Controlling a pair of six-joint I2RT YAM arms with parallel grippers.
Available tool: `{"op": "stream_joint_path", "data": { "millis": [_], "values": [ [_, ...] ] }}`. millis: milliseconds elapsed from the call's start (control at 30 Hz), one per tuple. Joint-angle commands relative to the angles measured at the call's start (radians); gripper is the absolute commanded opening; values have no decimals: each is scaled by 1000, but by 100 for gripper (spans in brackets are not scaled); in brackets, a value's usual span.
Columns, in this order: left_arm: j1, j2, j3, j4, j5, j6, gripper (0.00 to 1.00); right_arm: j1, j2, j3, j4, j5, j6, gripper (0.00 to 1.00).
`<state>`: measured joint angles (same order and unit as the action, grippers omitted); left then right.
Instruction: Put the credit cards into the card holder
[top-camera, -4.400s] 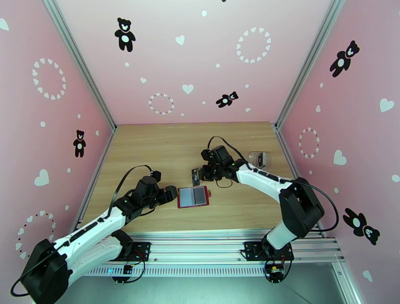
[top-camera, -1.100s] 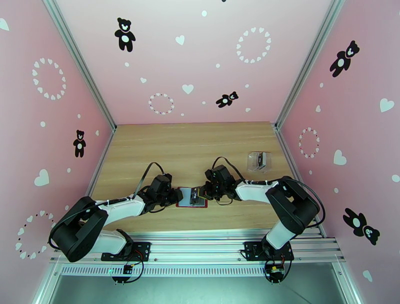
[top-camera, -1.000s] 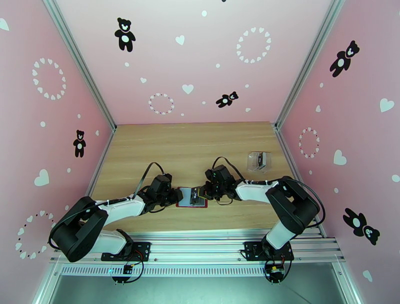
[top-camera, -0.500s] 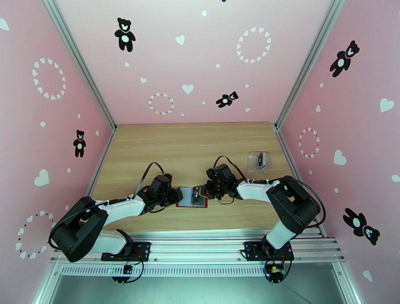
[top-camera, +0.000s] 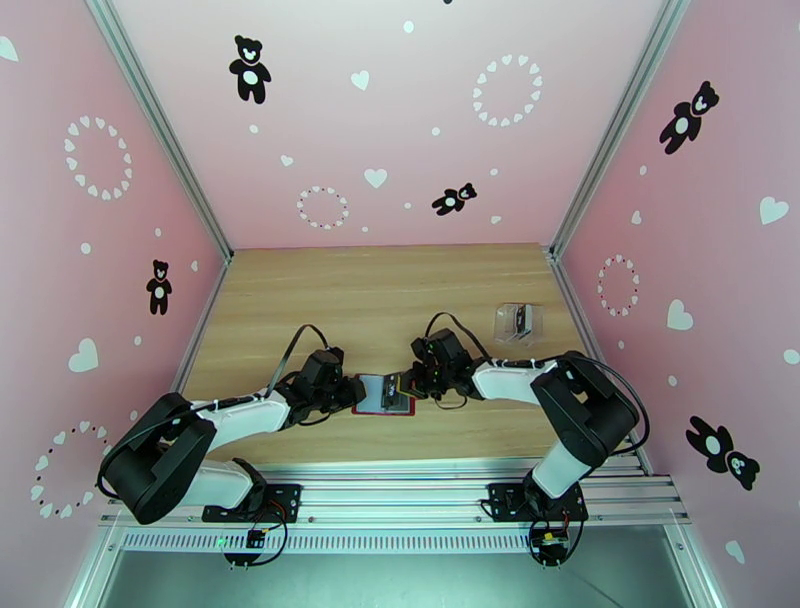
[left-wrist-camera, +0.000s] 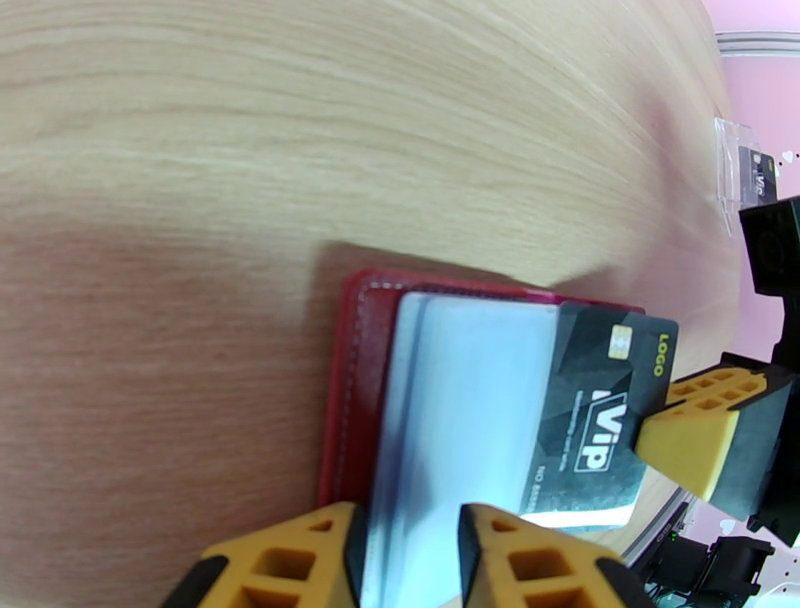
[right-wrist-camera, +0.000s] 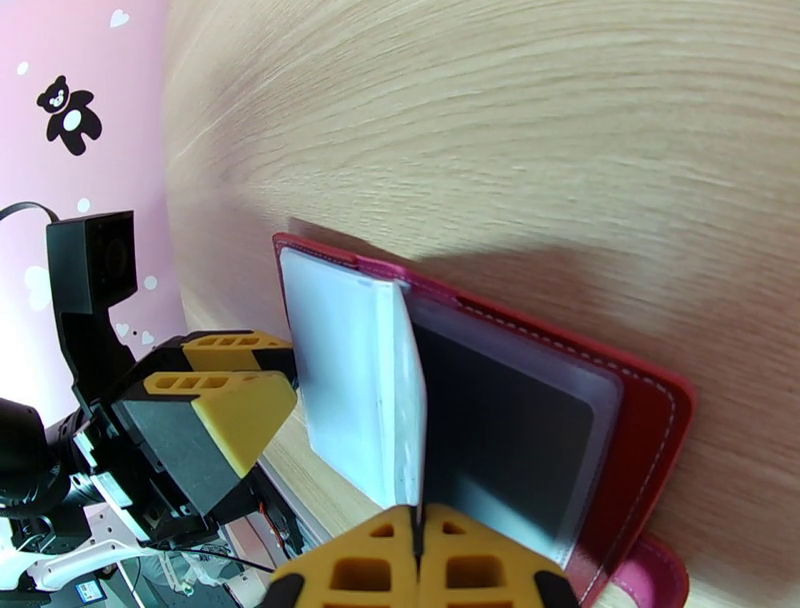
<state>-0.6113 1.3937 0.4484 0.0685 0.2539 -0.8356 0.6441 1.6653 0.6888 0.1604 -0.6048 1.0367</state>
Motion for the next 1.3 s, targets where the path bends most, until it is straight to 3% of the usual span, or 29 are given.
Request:
{"op": "stream_joint_path", "data": {
  "millis": [0,1033,1133,1267],
  "values": [
    [-8,14,-10,-23,-12,4,32,16,24,-9,-18,-4,-1,0],
    [-10,11,-14,-21,-13,4,32,51,80,36,-37,10,-1,0],
    [-10,9,-15,-23,-13,5,32,66,75,59,-79,33,-13,10],
    [-9,5,-16,-25,-13,6,32,77,61,77,-122,62,-26,31]
  ]
}}
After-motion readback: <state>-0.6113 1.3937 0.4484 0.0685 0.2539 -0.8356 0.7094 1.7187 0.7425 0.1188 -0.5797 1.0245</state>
